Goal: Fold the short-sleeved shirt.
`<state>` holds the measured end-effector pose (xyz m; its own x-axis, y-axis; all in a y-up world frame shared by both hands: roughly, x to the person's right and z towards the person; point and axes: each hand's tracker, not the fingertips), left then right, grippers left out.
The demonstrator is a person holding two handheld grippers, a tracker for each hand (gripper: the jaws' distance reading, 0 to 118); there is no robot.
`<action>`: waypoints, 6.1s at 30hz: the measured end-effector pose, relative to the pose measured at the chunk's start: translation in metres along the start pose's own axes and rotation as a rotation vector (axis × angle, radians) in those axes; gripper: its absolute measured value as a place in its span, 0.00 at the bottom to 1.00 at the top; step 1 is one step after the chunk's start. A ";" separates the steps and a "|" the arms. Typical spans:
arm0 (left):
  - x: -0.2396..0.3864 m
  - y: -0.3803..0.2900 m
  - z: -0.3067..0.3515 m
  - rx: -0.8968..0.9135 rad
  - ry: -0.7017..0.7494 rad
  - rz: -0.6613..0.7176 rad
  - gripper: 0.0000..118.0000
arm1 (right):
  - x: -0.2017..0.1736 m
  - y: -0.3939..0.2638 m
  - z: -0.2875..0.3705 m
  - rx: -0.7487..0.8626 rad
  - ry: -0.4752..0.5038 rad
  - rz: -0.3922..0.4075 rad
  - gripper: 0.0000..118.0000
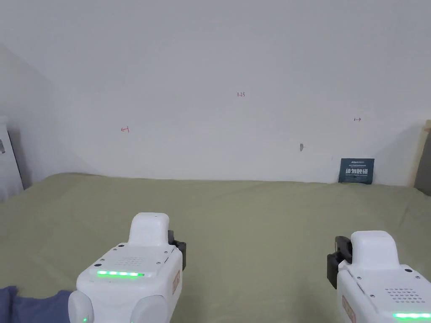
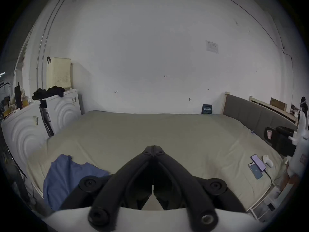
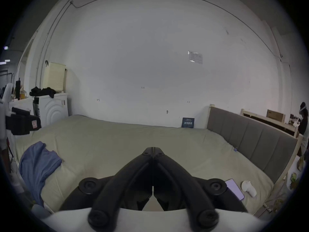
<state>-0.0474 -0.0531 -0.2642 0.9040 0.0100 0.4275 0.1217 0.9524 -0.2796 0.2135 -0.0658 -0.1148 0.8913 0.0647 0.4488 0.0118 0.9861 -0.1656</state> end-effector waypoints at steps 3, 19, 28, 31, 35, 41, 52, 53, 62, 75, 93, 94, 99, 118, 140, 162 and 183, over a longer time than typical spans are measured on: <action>0.001 -0.002 -0.002 0.012 0.016 -0.046 0.00 | 0.000 0.003 -0.001 -0.017 0.001 -0.014 0.01; -0.141 -0.011 0.040 -0.024 0.292 0.060 0.00 | -0.099 -0.006 -0.034 -0.054 0.281 0.033 0.01; -0.239 -0.037 0.097 -0.083 0.517 0.123 0.00 | -0.189 -0.012 -0.049 -0.097 0.488 -0.013 0.01; -0.255 -0.050 0.098 -0.115 0.543 0.128 0.00 | -0.199 -0.018 -0.050 -0.112 0.514 -0.004 0.01; -0.263 -0.066 0.092 -0.103 0.562 0.143 0.00 | -0.207 -0.025 -0.053 -0.130 0.526 0.023 0.01; -0.271 -0.080 0.062 -0.183 0.526 0.149 0.00 | -0.217 -0.035 -0.060 -0.146 0.524 0.054 0.01; -0.282 -0.128 -0.040 -0.437 0.314 0.232 0.00 | -0.227 -0.067 -0.073 -0.234 0.534 0.089 0.01; -0.282 -0.132 -0.048 -0.453 0.293 0.240 0.04 | -0.227 -0.070 -0.074 -0.242 0.536 0.092 0.01; -0.295 -0.184 -0.123 -0.728 0.341 0.246 0.86 | -0.223 -0.098 -0.084 -0.341 0.534 0.103 0.01; -0.284 -0.171 -0.110 -0.685 0.308 0.184 0.03 | -0.160 -0.098 -0.063 -0.368 0.447 0.071 0.01; 0.030 -0.016 -0.187 -0.445 -0.301 -0.046 0.03 | 0.021 -0.077 -0.011 -0.324 0.093 0.002 0.01; 0.054 -0.012 -0.193 -0.442 -0.325 -0.048 0.03 | 0.029 -0.078 -0.010 -0.331 0.079 -0.003 0.01; 0.148 -0.016 -0.220 -0.462 -0.503 -0.038 0.03 | 0.056 -0.084 -0.009 -0.349 0.019 -0.006 0.01; 0.129 -0.074 -0.216 -0.419 -0.367 -0.011 0.96 | 0.060 -0.102 -0.035 -0.381 -0.008 -0.068 0.02; -0.102 -0.029 0.067 0.014 0.096 0.107 0.00 | 0.010 -0.046 0.032 -0.117 0.077 -0.086 0.02; -0.150 -0.199 -0.090 -0.797 0.051 0.038 0.99 | -0.016 -0.088 -0.015 -0.296 0.115 -0.068 0.02; -0.150 -0.199 -0.101 -0.775 0.016 0.061 0.00 | 0.108 -0.116 -0.261 -0.665 0.035 -0.003 0.03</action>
<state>-0.1654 -0.2754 -0.3594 0.9234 0.0455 0.3812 0.3180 0.4656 -0.8259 0.4269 -0.2135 -0.2763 0.9049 0.0463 0.4231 0.2811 0.6814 -0.6758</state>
